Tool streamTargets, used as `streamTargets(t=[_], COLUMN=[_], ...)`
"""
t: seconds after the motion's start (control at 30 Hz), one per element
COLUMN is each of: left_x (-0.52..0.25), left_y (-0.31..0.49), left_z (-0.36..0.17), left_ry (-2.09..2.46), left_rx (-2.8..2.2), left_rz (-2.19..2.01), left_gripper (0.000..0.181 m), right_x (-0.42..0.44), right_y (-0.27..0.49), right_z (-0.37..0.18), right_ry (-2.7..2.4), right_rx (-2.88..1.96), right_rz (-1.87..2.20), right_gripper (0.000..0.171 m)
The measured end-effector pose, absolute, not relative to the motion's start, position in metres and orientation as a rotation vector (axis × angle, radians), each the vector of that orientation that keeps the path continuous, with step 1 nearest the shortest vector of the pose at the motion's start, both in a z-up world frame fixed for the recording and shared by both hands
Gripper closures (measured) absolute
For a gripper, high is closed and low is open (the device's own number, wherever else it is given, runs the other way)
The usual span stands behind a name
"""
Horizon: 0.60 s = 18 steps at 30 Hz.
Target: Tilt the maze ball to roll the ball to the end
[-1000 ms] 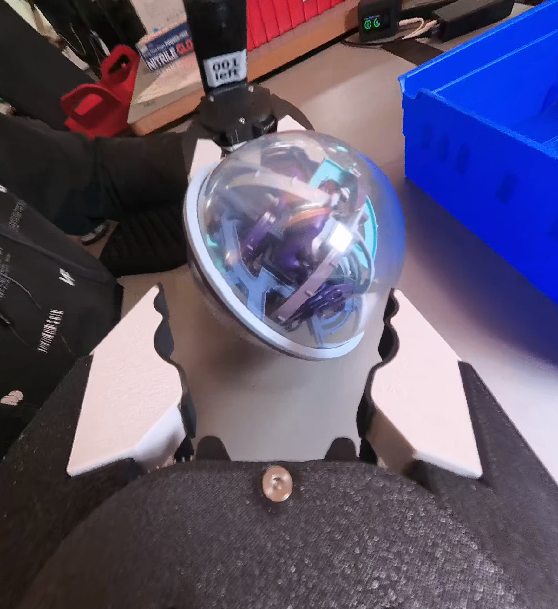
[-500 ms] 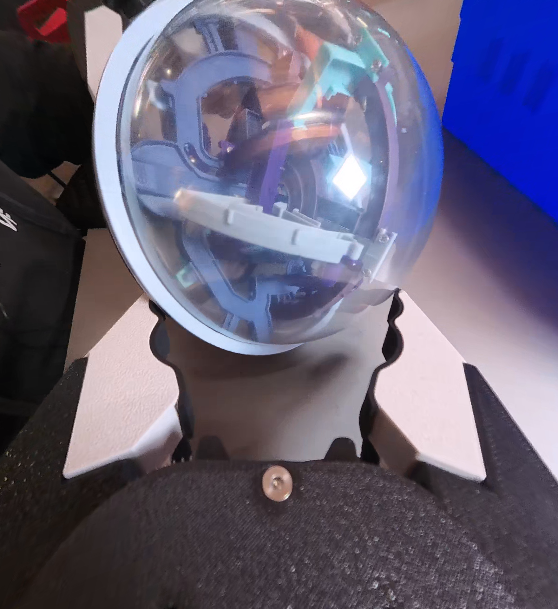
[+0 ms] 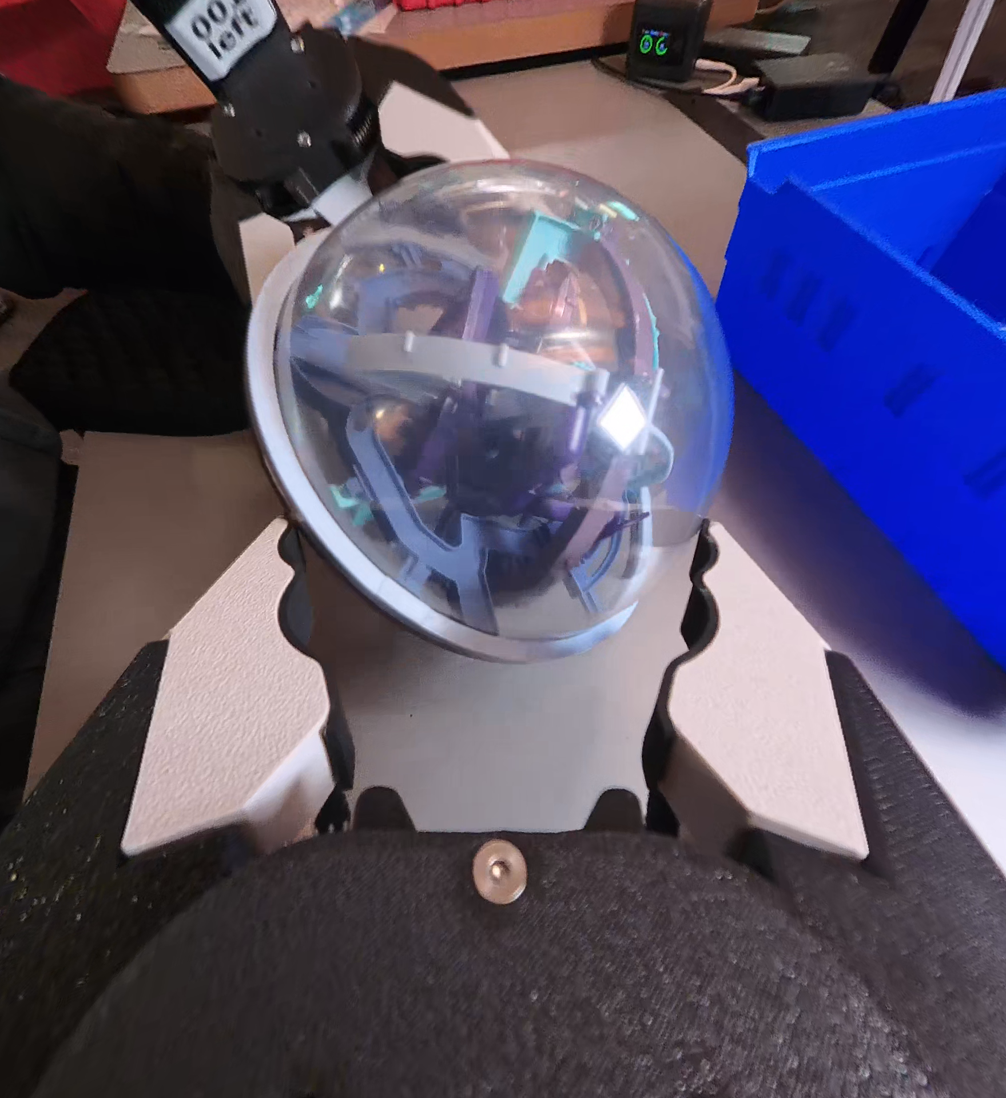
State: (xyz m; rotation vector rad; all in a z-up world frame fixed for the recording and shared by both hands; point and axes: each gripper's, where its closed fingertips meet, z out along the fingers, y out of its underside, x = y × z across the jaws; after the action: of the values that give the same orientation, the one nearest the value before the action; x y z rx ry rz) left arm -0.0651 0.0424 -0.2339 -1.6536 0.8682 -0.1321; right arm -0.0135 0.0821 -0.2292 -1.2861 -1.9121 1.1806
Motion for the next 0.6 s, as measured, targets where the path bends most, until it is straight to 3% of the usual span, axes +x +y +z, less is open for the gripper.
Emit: streamTargets(t=[0.03,0.17,0.27,0.43,0.6], left_x=[-0.068,-0.079,-0.082,-0.088,-0.086], left_y=[0.042,0.042,0.038,0.038,0.046], left_z=[-0.238,-0.258,-0.263,-0.226,-0.235], left_ry=[0.869,0.856,0.821,0.79,0.817], left_rx=[-1.67,-1.78,-1.839,-1.726,-1.761], left_rz=[-0.127,-0.134,-0.207,-0.181,-0.145], left_gripper=[0.06,0.067,0.058,0.039,0.04], right_x=[-0.014,-0.016,-0.021,-0.027,-0.04], right_y=[0.082,0.083,0.085,0.089,0.077], right_z=[-0.225,-0.215,-0.214,-0.223,-0.228], right_ry=[-1.904,-1.904,-1.914,-1.926,-1.929], right_rx=[-1.283,-1.288,-1.285,-1.291,-1.283], right_rz=[1.18,1.146,1.107,1.075,1.109], right_gripper=[0.047,0.052,0.049,0.046,0.05])
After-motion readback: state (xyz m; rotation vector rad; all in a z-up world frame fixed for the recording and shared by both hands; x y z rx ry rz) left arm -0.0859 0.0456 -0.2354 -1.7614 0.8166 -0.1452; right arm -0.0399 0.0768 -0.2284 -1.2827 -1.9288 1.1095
